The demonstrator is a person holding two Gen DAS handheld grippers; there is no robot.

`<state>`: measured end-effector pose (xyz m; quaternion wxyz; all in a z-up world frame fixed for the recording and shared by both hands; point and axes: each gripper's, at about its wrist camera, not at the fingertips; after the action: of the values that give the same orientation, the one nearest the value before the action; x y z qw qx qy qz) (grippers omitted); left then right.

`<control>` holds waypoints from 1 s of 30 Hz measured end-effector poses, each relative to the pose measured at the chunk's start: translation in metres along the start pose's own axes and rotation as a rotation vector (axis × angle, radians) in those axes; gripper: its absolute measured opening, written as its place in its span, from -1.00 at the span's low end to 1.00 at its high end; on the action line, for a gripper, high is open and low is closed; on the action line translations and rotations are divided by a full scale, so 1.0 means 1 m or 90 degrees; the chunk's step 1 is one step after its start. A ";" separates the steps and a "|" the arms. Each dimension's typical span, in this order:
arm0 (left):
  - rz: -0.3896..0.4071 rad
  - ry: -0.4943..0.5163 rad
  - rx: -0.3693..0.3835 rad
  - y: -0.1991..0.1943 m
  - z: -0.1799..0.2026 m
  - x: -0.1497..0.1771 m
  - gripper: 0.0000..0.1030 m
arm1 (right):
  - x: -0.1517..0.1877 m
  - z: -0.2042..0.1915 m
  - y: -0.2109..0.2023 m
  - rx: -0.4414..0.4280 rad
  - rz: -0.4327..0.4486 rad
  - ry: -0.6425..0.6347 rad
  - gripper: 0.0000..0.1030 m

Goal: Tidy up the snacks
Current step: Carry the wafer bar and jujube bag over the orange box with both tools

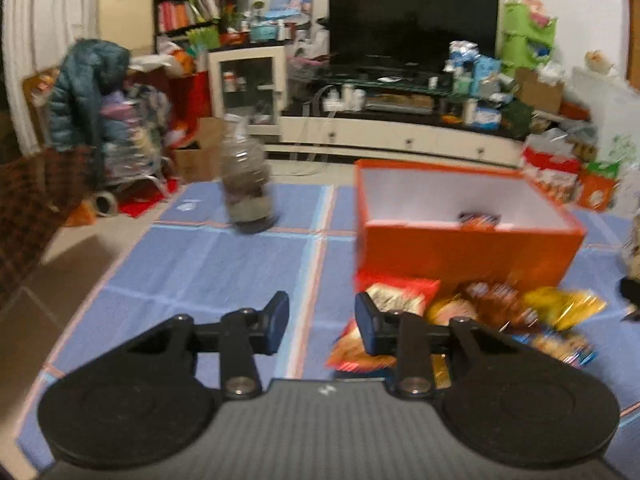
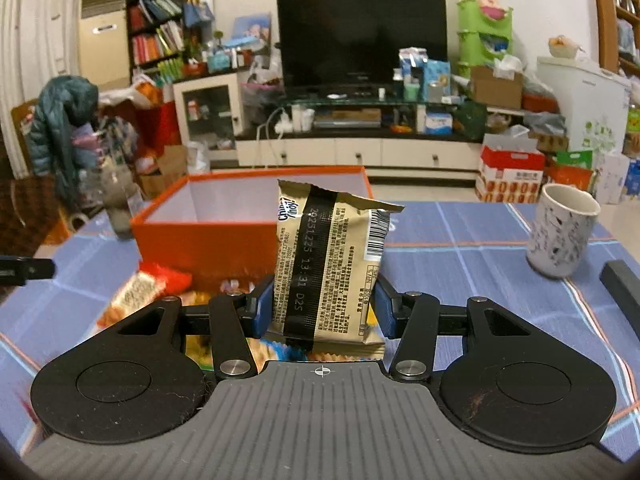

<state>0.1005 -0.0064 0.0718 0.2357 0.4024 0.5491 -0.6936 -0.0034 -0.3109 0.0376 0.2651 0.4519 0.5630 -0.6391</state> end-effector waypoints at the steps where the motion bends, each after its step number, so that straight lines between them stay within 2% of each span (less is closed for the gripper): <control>1: 0.003 -0.013 0.016 -0.001 -0.004 -0.008 -0.40 | -0.005 0.001 0.002 -0.002 0.003 0.001 -0.28; 3: 0.011 -0.021 0.023 -0.009 -0.014 -0.018 -0.36 | -0.011 0.002 0.003 -0.001 0.014 0.000 -0.28; 4: 0.002 -0.012 0.020 -0.012 -0.019 -0.018 0.11 | -0.012 0.002 0.002 -0.005 0.019 0.002 -0.28; 5: -0.008 -0.006 0.014 -0.014 -0.024 -0.015 0.45 | -0.011 0.003 0.001 -0.009 0.021 0.003 -0.28; 6: -0.011 -0.007 0.002 -0.016 -0.030 -0.008 0.98 | -0.010 0.003 0.002 -0.010 0.018 0.002 -0.28; 8: -0.023 -0.001 -0.034 -0.020 -0.038 0.014 0.95 | -0.005 0.004 0.006 -0.019 0.005 0.003 -0.28; 11: -0.079 0.006 -0.040 -0.021 -0.043 0.053 0.88 | -0.002 0.006 0.009 -0.033 -0.009 0.010 -0.28; 13: -0.122 -0.001 -0.033 -0.014 -0.041 0.075 0.60 | -0.002 0.006 0.006 -0.037 -0.005 0.011 -0.28; 15: -0.160 -0.005 -0.015 -0.002 -0.040 0.088 0.45 | -0.003 0.005 0.003 -0.043 -0.001 0.010 -0.28; 17: -0.177 -0.002 0.001 0.010 -0.040 0.096 0.56 | -0.004 0.004 0.001 -0.048 0.000 0.010 -0.28; 19: -0.196 -0.011 0.003 0.019 -0.042 0.101 0.57 | -0.003 0.003 -0.001 -0.052 0.001 0.009 -0.28; 20: -0.202 -0.020 0.003 0.023 -0.044 0.104 0.52 | -0.004 0.002 -0.002 -0.052 0.001 0.009 -0.28; 21: -0.210 -0.032 0.007 0.026 -0.046 0.105 0.36 | -0.004 0.002 -0.003 -0.053 0.001 0.010 -0.28; 22: -0.203 -0.037 0.009 0.026 -0.046 0.105 0.31 | -0.004 0.003 -0.003 -0.053 0.000 0.011 -0.28; 23: -0.199 -0.036 0.016 0.025 -0.046 0.103 0.16 | -0.004 0.003 -0.003 -0.054 0.000 0.013 -0.28; 25: -0.188 -0.035 0.023 0.023 -0.044 0.101 0.03 | -0.004 0.004 -0.004 -0.055 0.002 0.013 -0.28; 27: -0.162 -0.030 0.012 0.013 -0.041 0.096 -0.01 | -0.005 0.005 -0.007 -0.056 0.007 0.013 -0.28; 30: -0.093 0.021 0.004 -0.009 -0.033 0.080 -0.02 | -0.005 0.005 -0.013 -0.051 0.022 0.005 -0.28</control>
<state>0.0582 0.0364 0.0087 0.1744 0.3730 0.5788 -0.7039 -0.0136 -0.3139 0.0481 0.2921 0.4529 0.5814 -0.6096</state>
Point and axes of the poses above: each gripper's, at about its wrist camera, not at the fingertips, and y roughly the way its jaws point, z to its right, x to its underside, and after that the axes turned 5 degrees about x, right-handed
